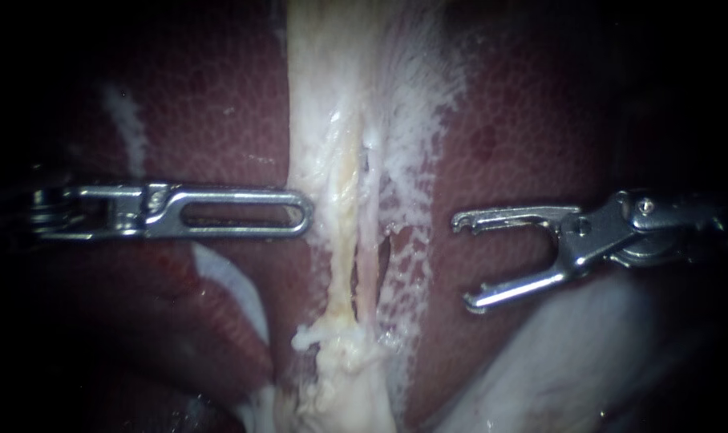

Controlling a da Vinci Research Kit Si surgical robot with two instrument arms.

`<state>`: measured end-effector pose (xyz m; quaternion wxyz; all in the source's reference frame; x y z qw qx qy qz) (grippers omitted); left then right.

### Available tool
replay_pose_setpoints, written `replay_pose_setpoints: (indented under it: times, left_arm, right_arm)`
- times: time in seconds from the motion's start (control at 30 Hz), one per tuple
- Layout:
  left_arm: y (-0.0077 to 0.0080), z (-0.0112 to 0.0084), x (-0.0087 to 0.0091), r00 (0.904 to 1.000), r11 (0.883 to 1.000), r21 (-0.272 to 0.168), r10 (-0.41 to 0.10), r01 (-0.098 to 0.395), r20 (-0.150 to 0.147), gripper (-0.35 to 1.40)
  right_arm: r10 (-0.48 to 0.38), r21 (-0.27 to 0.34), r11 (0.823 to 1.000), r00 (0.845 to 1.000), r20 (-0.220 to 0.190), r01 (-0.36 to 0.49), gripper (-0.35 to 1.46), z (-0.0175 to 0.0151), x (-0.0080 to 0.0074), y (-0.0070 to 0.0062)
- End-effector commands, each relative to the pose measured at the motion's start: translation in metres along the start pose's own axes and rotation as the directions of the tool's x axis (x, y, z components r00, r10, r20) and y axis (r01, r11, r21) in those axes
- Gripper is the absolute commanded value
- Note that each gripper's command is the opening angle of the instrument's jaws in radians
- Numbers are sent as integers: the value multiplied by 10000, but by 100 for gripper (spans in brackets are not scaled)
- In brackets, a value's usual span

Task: Going back first clip left tube

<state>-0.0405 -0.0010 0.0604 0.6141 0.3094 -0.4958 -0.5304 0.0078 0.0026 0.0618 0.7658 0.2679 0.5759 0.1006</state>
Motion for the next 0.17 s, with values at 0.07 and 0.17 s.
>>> replay_pose_setpoints:
  times: [0.07, 0.17]
  left_arm:
    - [0, 0, 0, 10000, 10000, 1, -7, 7, 3, -35]
    - [0, 0, 0, 10000, 10000, 2, -7, 7, 2, -35]
  right_arm:
    - [0, 2, 10000, 10000, 2, 0, 60, 0, 0, 0]
    - [1, 2, 10000, 10000, 2, -1, 60, 0, 0, 0]
